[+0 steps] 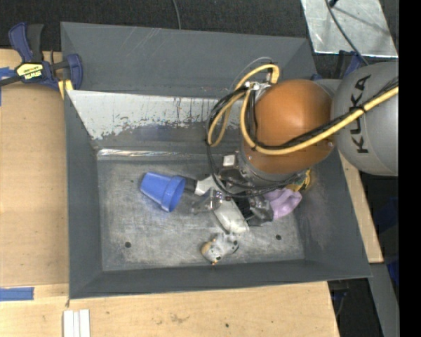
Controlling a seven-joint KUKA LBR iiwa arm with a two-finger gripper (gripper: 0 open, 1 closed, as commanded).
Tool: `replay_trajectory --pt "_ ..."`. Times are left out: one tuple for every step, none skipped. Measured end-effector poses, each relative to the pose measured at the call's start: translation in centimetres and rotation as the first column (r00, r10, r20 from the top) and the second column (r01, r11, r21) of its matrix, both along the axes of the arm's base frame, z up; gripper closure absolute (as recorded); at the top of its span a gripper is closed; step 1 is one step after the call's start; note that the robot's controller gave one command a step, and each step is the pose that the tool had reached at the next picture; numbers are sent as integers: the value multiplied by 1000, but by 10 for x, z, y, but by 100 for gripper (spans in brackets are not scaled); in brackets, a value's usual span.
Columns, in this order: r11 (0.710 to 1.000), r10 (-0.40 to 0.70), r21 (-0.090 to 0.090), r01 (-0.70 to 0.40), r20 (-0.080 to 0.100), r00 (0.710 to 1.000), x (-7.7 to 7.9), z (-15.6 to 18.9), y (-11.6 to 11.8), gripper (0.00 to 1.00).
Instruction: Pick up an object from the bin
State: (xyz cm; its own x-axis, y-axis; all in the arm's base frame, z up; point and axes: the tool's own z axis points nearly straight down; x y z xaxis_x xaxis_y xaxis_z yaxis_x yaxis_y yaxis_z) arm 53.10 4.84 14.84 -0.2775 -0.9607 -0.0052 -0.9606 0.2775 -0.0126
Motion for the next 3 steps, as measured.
replay_trajectory --pt "996 87 1 -87 -8 996 37 -72 -56 100" --pt "996 87 1 -87 -8 996 37 -72 -56 100" --pt "995 101 -2 -101 -4 995 34 100 -58 100"
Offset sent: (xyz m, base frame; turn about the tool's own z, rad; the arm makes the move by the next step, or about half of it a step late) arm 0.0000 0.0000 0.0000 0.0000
